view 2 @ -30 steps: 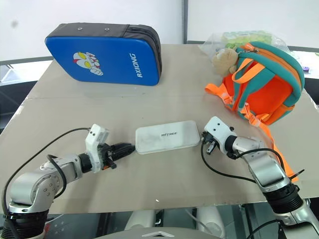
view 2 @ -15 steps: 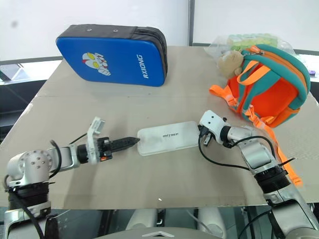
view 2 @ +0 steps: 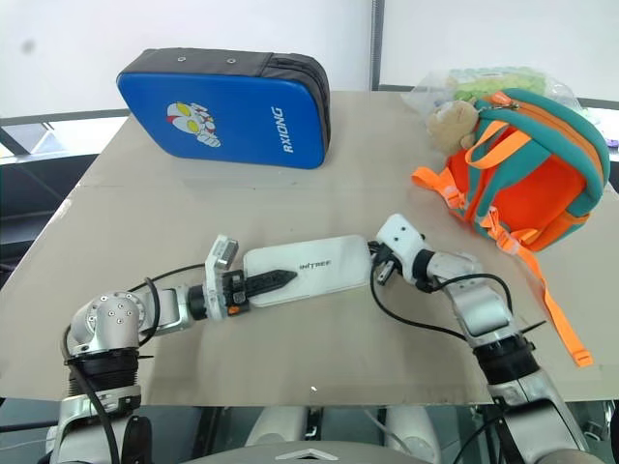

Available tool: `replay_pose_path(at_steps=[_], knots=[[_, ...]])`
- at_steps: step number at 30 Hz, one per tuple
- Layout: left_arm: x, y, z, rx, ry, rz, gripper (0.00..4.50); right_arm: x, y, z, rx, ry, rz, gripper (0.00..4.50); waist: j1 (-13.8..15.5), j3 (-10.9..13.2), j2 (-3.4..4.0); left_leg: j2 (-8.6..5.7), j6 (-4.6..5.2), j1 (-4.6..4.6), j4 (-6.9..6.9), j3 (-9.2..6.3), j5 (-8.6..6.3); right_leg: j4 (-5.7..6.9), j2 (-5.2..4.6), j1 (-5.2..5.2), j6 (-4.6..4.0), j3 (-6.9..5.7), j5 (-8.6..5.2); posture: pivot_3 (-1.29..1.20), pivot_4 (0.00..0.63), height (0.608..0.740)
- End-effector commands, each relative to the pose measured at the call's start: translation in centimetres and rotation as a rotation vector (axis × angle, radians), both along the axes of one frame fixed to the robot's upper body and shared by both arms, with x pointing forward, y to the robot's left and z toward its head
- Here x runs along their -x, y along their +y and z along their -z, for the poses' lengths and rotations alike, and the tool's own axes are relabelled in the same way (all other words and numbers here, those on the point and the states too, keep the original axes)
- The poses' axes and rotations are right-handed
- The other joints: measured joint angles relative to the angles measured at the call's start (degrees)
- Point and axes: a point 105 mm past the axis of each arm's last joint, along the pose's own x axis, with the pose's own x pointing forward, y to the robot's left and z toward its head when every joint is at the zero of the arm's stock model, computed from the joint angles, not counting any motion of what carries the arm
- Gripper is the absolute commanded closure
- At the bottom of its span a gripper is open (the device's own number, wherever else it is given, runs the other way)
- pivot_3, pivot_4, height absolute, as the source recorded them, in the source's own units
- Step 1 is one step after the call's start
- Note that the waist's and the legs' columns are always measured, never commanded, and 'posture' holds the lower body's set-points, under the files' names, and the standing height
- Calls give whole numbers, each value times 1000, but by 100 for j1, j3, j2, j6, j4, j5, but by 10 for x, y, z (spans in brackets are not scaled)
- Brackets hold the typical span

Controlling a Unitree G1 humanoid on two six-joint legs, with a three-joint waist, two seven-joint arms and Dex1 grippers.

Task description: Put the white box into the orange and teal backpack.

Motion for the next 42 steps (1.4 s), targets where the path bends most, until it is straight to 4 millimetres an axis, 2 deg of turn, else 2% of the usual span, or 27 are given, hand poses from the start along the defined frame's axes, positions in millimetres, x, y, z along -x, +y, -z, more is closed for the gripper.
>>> replay_pose_path(at_steps=[1,2,4,7,11,13,16,18,20,24,27,28,31,32,34,37,39,42], knots=[[2,5,6,-50,23,-30,3415,25,-31,-54,-150,-89,97,2959,-13,1,1,0,0,0,-3,-1,0,0,0,-2,1,0,-1,0,150,740],[1,6,3,-37,11,-41,3415,33,-40,-62,-184,-92,128,2371,-15,2,0,1,0,2,-6,-2,0,0,0,-1,2,0,-2,0,150,740],[-2,6,-3,-19,-15,-59,3415,51,-56,-73,-226,-72,173,1487,-28,7,-4,2,0,3,-7,-6,0,1,1,-5,2,3,-2,0,150,740],[-6,6,-9,-8,-47,-80,3415,71,-73,-81,-239,-29,224,34,-32,13,-13,3,0,6,-6,-9,0,2,2,-6,7,2,-5,0,150,740],[-12,0,-24,16,-109,-77,3415,60,-124,-100,-247,-79,515,0,-70,24,-22,7,0,13,-2,-12,0,3,8,-10,16,10,-9,0,150,740],[-14,-3,-25,2,-120,-70,3415,49,-130,-100,-247,-75,572,0,-104,24,-23,6,0,10,-2,-7,0,3,8,-17,14,17,-7,0,150,740],[-18,-8,-29,-2,-147,-63,3415,14,-125,-100,-285,-85,601,0,-204,31,-31,6,0,6,-6,-1,0,2,9,-22,0,24,0,0,150,740],[-21,-11,-35,-15,-186,-66,3415,-26,-132,-97,-291,-105,685,0,-240,38,-37,4,1,2,-8,8,0,3,14,-32,-7,35,6,0,150,740],[-23,-11,-40,-16,-214,-83,3415,-49,-129,-100,-310,-123,700,0,-243,45,-41,4,1,0,-11,16,0,2,18,-34,-9,42,7,0,150,740],[-24,-7,-47,-10,-262,-146,3415,-70,-117,-113,-310,-180,641,998,-209,49,-40,5,0,-18,-28,21,0,0,25,-43,20,30,13,0,150,740],[-24,-6,-58,10,-319,-197,3415,-77,-112,-117,-233,-246,597,2405,-195,49,-41,7,-1,-80,-26,15,0,-4,25,-99,25,25,14,0,150,740],[-25,-7,-63,23,-342,-215,3415,-79,-110,-119,-213,-270,569,3029,-184,49,-41,7,-3,-96,-25,15,1,-4,22,-113,26,24,14,0,150,740],[-33,-5,-85,84,-415,-293,3415,-73,-85,-131,-236,-322,388,4284,-168,52,-40,5,-3,-101,-25,19,1,-8,17,-115,27,24,14,0,150,740],[-39,-2,-96,98,-461,-328,3415,-61,-66,-144,-300,-327,251,4437,-170,54,-42,4,-2,-101,-22,19,0,-6,16,-115,28,25,15,0,150,740],[-47,3,-119,123,-543,-377,3415,-30,-36,-167,-401,-329,-8,4437,-170,75,-44,3,-2,-100,-14,17,0,-1,18,-115,28,24,16,0,150,740],[-56,14,-155,149,-680,-428,3415,13,-11,-186,-475,-286,-264,4437,-177,79,-45,6,-2,-97,-12,9,0,6,25,-114,27,18,16,0,150,740],[-60,22,-176,152,-762,-448,3415,33,-1,-189,-476,-250,-361,4437,-182,84,-50,9,-2,-97,-12,4,0,6,30,-114,27,14,16,0,150,740],[-63,32,-199,99,-887,-448,3415,48,9,-170,-402,-177,-414,4437,-184,84,-50,9,-1,-95,-15,5,0,6,32,-114,26,14,15,0,150,740]])
